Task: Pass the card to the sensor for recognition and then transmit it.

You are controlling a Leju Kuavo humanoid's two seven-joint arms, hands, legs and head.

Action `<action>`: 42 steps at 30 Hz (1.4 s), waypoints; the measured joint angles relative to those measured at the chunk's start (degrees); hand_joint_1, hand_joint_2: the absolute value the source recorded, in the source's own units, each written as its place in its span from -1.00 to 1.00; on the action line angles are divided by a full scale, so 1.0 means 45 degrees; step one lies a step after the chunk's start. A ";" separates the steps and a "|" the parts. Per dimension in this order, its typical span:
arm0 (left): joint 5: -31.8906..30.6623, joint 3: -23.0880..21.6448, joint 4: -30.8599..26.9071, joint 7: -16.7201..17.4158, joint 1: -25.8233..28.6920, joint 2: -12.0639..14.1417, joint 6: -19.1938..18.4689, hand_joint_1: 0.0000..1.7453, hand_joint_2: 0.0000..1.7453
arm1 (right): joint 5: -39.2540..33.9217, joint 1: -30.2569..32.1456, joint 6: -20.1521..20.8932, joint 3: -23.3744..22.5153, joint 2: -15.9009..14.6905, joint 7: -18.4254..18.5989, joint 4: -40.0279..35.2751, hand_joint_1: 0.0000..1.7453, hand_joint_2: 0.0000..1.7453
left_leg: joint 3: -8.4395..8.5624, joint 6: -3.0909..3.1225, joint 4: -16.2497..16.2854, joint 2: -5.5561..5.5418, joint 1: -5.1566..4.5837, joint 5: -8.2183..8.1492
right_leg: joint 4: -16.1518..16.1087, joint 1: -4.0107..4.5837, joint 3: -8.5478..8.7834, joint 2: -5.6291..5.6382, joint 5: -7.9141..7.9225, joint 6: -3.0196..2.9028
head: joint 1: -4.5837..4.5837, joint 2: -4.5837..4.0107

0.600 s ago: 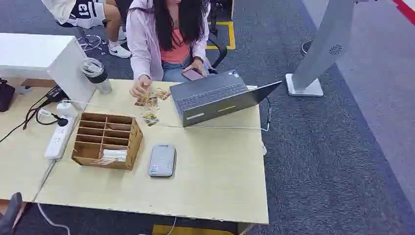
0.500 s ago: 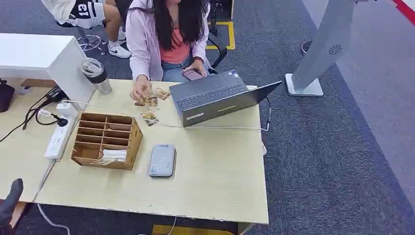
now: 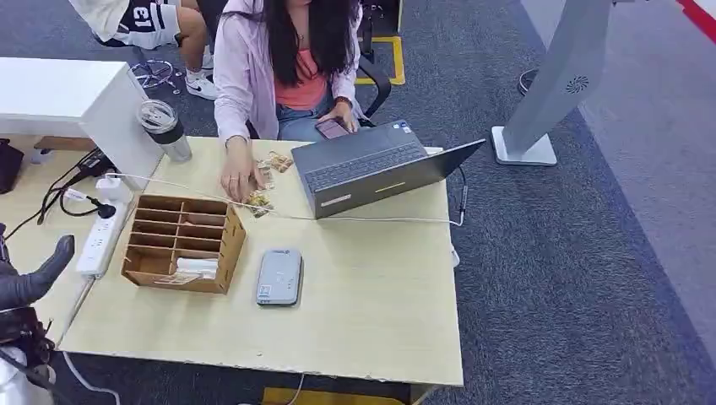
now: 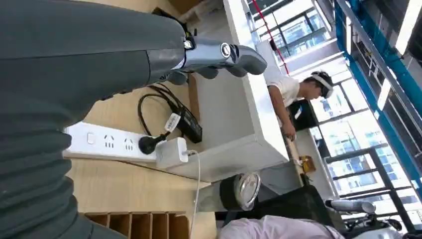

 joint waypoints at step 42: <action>-1.3715 -0.7245 0.8091 0.4531 -0.7526 0.2287 0.6794 -1.00 1.00 | 0.2603 -0.0064 0.1622 0.1107 -0.0452 -0.1054 0.0005 -1.00 1.00 | -0.0024 0.0008 0.0010 0.0011 0.0001 0.0015 | 0.0013 0.0001 0.0000 0.0020 0.0021 0.0000 | -0.0005 0.0000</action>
